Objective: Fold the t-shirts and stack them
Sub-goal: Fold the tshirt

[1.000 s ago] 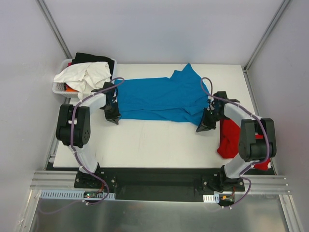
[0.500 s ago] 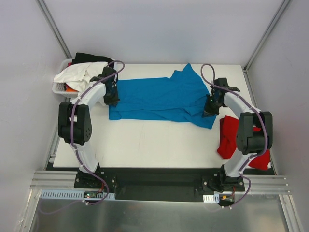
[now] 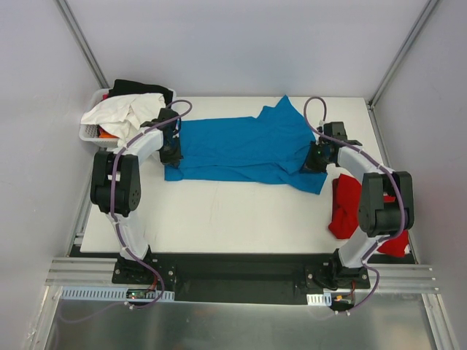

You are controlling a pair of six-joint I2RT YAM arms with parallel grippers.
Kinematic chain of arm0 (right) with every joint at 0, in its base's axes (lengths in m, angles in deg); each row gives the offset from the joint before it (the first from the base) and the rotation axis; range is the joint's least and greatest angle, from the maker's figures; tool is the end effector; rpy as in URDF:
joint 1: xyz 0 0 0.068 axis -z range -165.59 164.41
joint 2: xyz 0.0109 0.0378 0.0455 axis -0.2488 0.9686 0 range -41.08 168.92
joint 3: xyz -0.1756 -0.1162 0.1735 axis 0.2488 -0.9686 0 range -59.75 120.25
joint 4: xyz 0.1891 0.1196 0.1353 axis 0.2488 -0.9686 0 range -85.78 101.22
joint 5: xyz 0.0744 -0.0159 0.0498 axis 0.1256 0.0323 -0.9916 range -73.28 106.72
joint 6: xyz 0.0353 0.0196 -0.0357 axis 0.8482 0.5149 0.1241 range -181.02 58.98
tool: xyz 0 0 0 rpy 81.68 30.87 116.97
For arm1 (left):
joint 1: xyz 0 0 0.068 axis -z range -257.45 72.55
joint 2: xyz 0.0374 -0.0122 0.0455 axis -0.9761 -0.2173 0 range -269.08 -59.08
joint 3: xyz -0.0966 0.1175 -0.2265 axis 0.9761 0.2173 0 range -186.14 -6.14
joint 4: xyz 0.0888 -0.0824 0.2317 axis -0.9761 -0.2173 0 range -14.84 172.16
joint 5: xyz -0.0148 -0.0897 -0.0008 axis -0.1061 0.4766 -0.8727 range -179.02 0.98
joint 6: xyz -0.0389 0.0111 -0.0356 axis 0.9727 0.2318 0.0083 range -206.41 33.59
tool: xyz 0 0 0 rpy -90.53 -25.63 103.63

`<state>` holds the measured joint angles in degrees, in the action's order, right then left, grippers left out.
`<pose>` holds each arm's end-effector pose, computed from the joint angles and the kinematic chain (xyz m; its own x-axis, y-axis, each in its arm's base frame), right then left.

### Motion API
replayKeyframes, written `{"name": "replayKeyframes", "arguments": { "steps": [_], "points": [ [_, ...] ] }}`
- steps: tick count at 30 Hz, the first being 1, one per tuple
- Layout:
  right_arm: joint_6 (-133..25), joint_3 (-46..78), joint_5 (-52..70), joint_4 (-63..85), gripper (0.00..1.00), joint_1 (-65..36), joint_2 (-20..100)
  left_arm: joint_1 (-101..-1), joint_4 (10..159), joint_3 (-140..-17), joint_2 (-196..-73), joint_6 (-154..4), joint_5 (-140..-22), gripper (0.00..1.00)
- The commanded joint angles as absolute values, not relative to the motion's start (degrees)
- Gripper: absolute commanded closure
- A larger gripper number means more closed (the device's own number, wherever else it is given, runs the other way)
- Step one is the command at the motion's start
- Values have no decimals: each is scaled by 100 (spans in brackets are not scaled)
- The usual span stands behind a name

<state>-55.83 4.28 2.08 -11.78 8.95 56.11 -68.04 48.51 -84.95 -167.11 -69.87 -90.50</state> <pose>0.3490 0.0423 0.2016 -0.8445 0.0072 -0.5356 -0.1564 0.9530 0.2595 0.3897 -0.0638 0.1999 -0.8850 -0.1418 -0.4436 -0.1044 0.9887 -0.1077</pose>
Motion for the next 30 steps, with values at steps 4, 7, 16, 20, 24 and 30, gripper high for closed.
{"name": "replayKeyframes", "arguments": {
  "steps": [4,7,16,20,24,30],
  "points": [
    [-5266,914,-1440,-678,99,1063,6499,-6769,5026,-8305,-16560,-7155,-8454,100],
    [-5574,1520,520,-1934,99,747,6537,-6769,5008,-8331,-16517,-7173,-8699,100],
    [-5776,2102,3094,-3079,99,193,6334,-6761,4911,-8384,-16578,-7147,-9175,100],
    [-5829,2164,3789,-3263,99,52,6369,-6761,4894,-8401,-16525,-7164,-9219,100],
    [-5768,1998,3975,-3299,99,-53,6395,-6761,4885,-8314,-16499,-7164,-9315,100],
    [-5487,1400,3422,-2966,99,-80,6307,-6761,4885,-8103,-16665,-7068,-9377,100]
  ]
}}
